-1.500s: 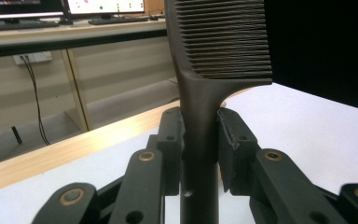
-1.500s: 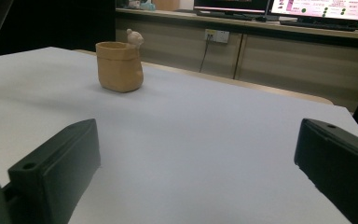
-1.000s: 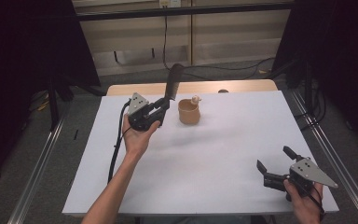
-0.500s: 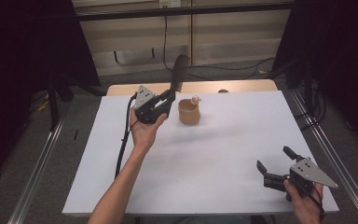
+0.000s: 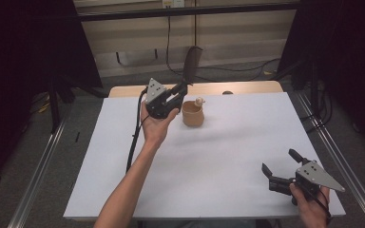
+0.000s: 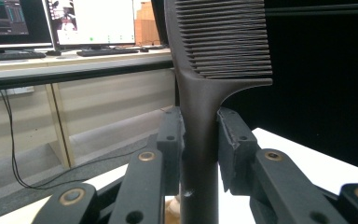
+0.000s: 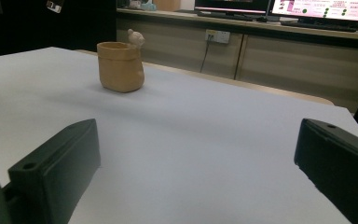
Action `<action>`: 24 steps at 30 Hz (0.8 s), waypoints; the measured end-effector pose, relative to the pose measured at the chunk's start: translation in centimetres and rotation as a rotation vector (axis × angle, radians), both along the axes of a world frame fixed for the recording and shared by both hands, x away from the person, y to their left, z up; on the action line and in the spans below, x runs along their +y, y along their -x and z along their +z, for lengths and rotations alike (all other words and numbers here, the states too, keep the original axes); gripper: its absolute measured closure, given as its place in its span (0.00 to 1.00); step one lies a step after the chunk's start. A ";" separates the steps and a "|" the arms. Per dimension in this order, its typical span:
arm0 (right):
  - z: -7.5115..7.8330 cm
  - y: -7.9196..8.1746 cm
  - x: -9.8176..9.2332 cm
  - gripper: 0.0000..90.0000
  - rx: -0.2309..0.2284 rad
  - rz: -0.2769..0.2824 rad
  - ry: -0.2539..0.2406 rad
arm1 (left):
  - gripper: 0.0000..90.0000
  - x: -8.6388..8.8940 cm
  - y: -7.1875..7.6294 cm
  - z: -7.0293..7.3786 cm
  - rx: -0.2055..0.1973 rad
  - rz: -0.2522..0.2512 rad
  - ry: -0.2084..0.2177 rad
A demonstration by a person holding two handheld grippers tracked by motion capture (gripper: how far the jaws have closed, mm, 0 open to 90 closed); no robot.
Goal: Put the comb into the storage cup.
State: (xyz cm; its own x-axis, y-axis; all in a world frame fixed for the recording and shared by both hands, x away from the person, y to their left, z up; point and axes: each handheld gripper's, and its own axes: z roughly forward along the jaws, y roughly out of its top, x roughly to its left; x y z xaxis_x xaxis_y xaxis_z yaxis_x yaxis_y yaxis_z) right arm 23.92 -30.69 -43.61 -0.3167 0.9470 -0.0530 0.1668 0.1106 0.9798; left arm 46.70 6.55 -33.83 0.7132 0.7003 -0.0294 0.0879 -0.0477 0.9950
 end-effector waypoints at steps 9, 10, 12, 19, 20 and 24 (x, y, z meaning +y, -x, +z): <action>0.0 0.0 0.0 0.00 -0.003 0.002 0.001 | 0.81 -1.6 -1.0 -0.6 0.008 -0.003 -0.007; 0.0 0.1 0.0 0.00 -0.003 0.003 0.000 | 0.81 -1.9 -1.0 -0.9 0.019 -0.007 0.001; 0.0 0.1 0.0 0.00 -0.002 0.003 -0.001 | 0.81 -2.2 -1.2 -1.2 0.009 -0.009 -0.025; 0.0 0.1 0.0 0.00 -0.001 0.003 -0.002 | 0.81 -2.5 -2.2 -1.7 0.023 0.006 -0.020; 0.0 0.1 0.0 0.00 -0.001 0.003 -0.002 | 0.81 -2.7 -2.3 -1.7 0.031 0.009 -0.006; 0.0 0.2 0.0 0.00 0.001 0.004 0.000 | 0.81 -2.8 -2.9 -1.7 0.046 0.019 0.028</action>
